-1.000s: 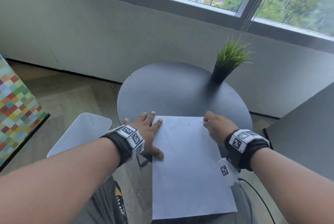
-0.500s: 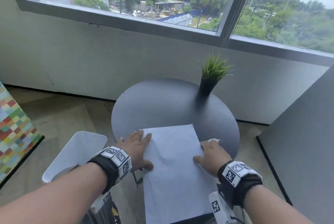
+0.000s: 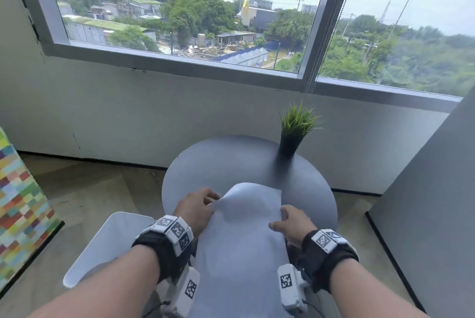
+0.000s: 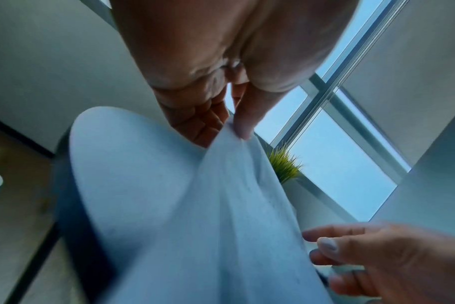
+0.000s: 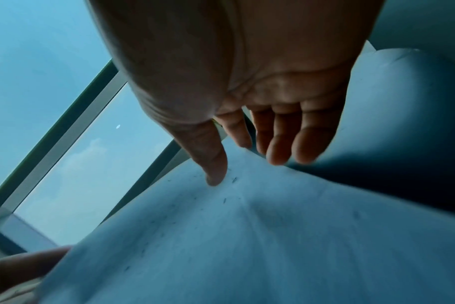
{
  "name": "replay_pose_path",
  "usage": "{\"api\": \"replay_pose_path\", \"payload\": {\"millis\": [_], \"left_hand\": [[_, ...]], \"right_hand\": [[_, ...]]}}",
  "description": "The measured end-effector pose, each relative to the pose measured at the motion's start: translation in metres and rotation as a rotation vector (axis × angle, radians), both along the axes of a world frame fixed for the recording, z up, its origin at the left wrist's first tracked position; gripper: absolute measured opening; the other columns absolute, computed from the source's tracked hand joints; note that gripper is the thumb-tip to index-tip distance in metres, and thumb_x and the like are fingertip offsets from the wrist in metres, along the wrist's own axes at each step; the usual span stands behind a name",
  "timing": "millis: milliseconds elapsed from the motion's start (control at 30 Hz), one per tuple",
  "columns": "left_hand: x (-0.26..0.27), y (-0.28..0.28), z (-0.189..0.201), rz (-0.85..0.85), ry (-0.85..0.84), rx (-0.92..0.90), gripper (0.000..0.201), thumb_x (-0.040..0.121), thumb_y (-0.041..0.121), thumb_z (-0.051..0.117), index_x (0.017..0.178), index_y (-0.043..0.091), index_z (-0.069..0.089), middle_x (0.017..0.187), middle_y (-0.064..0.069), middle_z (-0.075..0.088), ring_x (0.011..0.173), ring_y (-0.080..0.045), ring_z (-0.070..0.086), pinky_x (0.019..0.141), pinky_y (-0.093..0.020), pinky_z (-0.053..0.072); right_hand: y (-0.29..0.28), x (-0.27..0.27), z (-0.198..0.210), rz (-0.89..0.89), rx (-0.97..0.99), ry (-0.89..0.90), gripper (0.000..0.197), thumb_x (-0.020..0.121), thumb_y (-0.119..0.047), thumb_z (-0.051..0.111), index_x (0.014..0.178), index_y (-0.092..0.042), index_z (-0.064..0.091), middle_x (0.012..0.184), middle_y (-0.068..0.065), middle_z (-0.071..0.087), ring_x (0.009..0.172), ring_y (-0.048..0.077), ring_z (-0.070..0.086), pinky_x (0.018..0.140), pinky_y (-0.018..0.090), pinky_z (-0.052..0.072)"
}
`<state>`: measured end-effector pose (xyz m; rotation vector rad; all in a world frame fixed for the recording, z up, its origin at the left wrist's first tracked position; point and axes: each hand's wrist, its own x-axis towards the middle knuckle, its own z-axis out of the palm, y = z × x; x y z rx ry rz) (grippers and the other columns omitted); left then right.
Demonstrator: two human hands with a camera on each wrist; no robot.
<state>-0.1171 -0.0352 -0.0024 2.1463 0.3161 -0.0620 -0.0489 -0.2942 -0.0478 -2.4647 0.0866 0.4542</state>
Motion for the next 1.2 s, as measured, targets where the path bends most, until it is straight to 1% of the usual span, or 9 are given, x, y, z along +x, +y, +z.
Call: {"api": "replay_pose_path", "payload": {"millis": [167,367,467,567,700,833,933,1100,1200], "left_hand": [[0.012,0.005,0.031,0.027,-0.164,-0.212,0.019,0.09,0.012,0.066,0.086,0.03,0.069,0.09,0.002,0.071,0.081,-0.022,0.068,0.079,-0.042,0.058],[0.02,0.029,0.075,0.075,-0.305,-0.57,0.068,0.062,0.031,0.081,0.125,0.025,0.058,0.115,-0.011,0.07,0.096,-0.032,0.07,0.078,-0.047,0.058],[0.018,0.033,0.092,0.044,-0.298,-0.661,0.034,0.074,0.023,0.08,0.105,0.013,0.069,0.093,-0.006,0.072,0.073,-0.022,0.066,0.06,-0.03,0.052],[0.016,0.032,0.085,0.086,-0.275,-0.622,0.009,0.088,0.016,0.072,0.095,0.01,0.07,0.085,-0.008,0.069,0.07,-0.024,0.061,0.062,-0.032,0.048],[0.013,0.03,0.05,0.092,-0.078,-0.517,0.008,0.093,0.01,0.065,0.098,0.004,0.067,0.094,-0.014,0.069,0.078,-0.027,0.065,0.07,-0.041,0.057],[0.022,0.034,0.046,0.071,-0.026,-0.488,0.011,0.095,0.004,0.061,0.102,0.005,0.069,0.092,-0.01,0.072,0.073,-0.021,0.069,0.055,-0.029,0.058],[0.033,0.039,0.047,0.097,-0.013,-0.458,0.012,0.094,0.001,0.061,0.1,0.006,0.069,0.091,-0.009,0.072,0.069,-0.017,0.068,0.051,-0.025,0.056],[0.041,0.045,0.007,0.079,0.151,-0.121,0.013,0.079,0.017,0.072,0.09,0.01,0.071,0.096,-0.013,0.073,0.084,-0.027,0.07,0.071,-0.036,0.06],[0.039,0.043,-0.009,0.014,0.218,0.197,0.01,0.084,0.02,0.068,0.09,0.013,0.071,0.098,-0.007,0.072,0.087,-0.027,0.067,0.061,-0.024,0.046]], "right_hand": [[-0.001,0.006,0.045,-0.161,0.508,0.072,0.014,0.087,-0.016,0.068,0.087,-0.015,0.054,0.074,0.006,0.053,0.052,0.017,0.043,0.049,0.024,0.035],[-0.002,-0.002,0.135,0.001,0.667,-0.485,0.022,0.079,-0.019,0.074,0.083,-0.007,0.056,0.066,0.005,0.053,0.055,0.017,0.048,0.047,0.029,0.04],[0.001,-0.018,0.167,0.083,0.625,-0.709,0.022,0.086,-0.021,0.073,0.08,-0.013,0.053,0.062,0.004,0.05,0.057,0.018,0.046,0.052,0.034,0.042],[0.004,-0.025,0.171,0.111,0.497,-0.832,0.024,0.086,-0.033,0.071,0.079,-0.021,0.051,0.065,0.012,0.05,0.059,0.024,0.048,0.055,0.035,0.045],[0.003,-0.015,0.145,0.116,0.371,-0.626,0.014,0.084,-0.037,0.067,0.081,-0.031,0.056,0.071,-0.004,0.063,0.064,0.02,0.061,0.057,0.04,0.053],[0.004,-0.005,0.148,0.119,0.434,-0.624,0.011,0.089,-0.021,0.067,0.086,-0.025,0.057,0.074,-0.003,0.063,0.064,0.018,0.063,0.052,0.025,0.047],[-0.002,0.011,0.144,0.072,0.438,-0.639,0.014,0.087,-0.024,0.068,0.092,-0.03,0.056,0.081,-0.002,0.065,0.067,0.021,0.066,0.056,0.032,0.052],[-0.031,0.037,0.066,0.169,-0.064,-0.244,0.022,0.087,-0.027,0.065,0.108,-0.025,0.059,0.1,0.001,0.066,0.083,0.021,0.066,0.082,0.037,0.054],[-0.047,0.032,0.011,0.269,-0.369,-0.105,0.036,0.089,-0.029,0.058,0.125,-0.034,0.056,0.12,0.0,0.051,0.11,0.024,0.056,0.098,0.036,0.045]]}}
